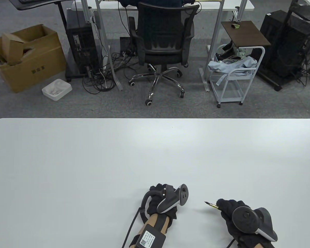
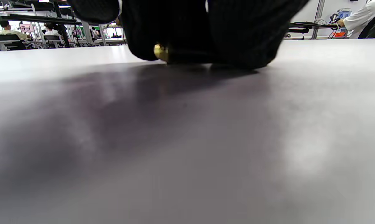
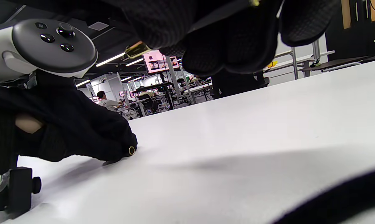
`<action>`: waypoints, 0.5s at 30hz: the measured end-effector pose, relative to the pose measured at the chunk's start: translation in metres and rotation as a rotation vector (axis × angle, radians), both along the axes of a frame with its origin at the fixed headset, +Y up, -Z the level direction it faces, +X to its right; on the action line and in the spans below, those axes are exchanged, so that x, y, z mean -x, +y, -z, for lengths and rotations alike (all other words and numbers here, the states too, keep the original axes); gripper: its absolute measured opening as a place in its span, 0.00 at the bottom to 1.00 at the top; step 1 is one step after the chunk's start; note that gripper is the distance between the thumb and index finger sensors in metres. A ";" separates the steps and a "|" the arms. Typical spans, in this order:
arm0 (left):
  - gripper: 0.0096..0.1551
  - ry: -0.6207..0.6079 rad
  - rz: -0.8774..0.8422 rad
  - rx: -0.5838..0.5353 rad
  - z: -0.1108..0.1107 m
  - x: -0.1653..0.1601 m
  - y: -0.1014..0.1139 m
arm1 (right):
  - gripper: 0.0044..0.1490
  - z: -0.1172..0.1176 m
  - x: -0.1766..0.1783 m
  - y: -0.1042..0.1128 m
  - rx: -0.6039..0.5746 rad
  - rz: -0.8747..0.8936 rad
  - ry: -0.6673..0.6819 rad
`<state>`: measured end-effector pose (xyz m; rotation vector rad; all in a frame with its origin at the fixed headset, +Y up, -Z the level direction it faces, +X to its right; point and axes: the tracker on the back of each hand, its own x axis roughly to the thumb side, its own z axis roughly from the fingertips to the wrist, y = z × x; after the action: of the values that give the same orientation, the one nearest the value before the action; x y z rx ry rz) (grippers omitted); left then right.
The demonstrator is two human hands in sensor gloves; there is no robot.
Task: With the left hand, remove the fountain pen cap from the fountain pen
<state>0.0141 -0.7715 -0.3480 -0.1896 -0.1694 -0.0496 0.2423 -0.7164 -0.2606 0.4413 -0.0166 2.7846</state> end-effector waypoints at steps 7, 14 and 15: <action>0.34 0.013 -0.124 -0.068 -0.009 0.019 0.038 | 0.31 0.000 0.003 -0.003 0.006 0.020 0.005; 0.52 0.033 -0.213 -0.153 -0.046 0.062 0.072 | 0.31 0.002 0.014 -0.012 0.043 -0.013 0.037; 0.54 0.044 -0.188 -0.143 -0.052 0.073 0.071 | 0.31 0.002 0.016 -0.015 0.049 -0.020 0.039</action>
<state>-0.0589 -0.7003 -0.2963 -0.0313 -0.1385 0.1296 0.2261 -0.7309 -0.2628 0.4861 0.0658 2.7881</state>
